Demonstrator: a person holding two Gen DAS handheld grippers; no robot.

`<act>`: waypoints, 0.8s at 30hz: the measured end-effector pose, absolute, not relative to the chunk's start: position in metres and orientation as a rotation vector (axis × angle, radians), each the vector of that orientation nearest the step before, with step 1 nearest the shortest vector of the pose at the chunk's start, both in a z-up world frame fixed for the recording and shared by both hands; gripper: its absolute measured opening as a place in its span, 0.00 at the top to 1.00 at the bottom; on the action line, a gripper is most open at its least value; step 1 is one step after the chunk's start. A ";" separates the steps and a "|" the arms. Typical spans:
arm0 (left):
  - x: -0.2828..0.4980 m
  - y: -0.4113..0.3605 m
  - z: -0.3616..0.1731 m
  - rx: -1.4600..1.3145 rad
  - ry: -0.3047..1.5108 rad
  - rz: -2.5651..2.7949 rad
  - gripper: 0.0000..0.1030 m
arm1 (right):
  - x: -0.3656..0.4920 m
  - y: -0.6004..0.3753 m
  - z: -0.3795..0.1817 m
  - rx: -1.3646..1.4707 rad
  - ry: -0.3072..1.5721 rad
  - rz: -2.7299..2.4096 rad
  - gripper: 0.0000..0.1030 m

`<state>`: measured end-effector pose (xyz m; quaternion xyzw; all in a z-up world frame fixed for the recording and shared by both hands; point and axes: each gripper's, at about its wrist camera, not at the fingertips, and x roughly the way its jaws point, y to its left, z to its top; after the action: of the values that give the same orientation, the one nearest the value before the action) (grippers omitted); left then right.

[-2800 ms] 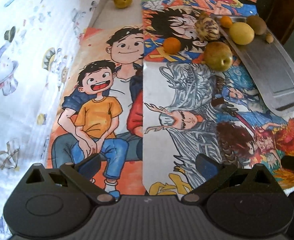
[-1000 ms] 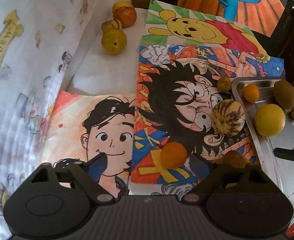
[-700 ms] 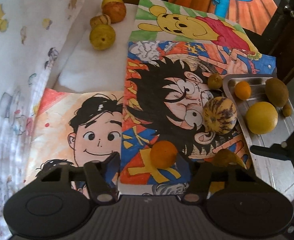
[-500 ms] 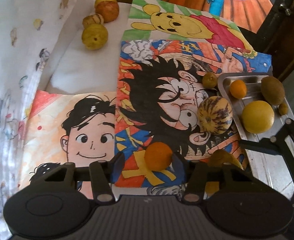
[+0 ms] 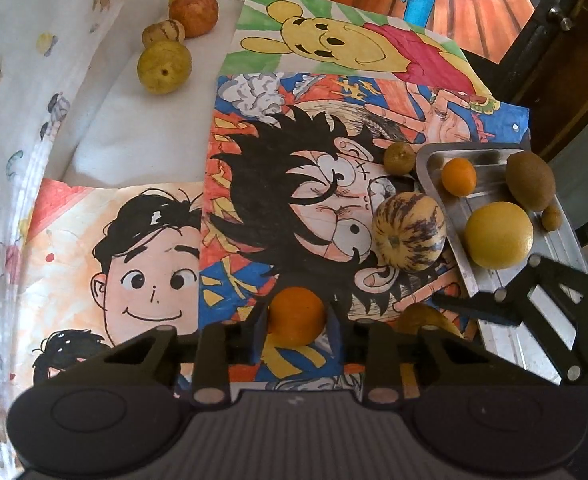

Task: Organize fruits
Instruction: 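Close right gripper on the yellow-green pear while left gripper closes on a small orange, then carry the pear with right gripper onto the tray while left gripper releases the orange there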

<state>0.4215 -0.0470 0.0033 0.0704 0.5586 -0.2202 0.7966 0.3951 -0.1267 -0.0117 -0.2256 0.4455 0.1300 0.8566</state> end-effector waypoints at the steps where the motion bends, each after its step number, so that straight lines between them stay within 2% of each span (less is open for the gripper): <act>1: 0.421 -0.047 0.003 0.150 1.199 -0.471 0.68 | 0.395 -0.128 -0.011 -0.465 0.938 0.272 0.37; 24: 0.382 -0.050 0.015 0.082 1.203 -0.400 0.68 | 0.341 -0.150 0.017 -0.373 0.884 0.219 0.39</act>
<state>0.3819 -0.0498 0.0148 0.0383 0.5618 -0.1867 0.8050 0.3405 -0.1501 0.0174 -0.1792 0.4244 0.1050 0.8813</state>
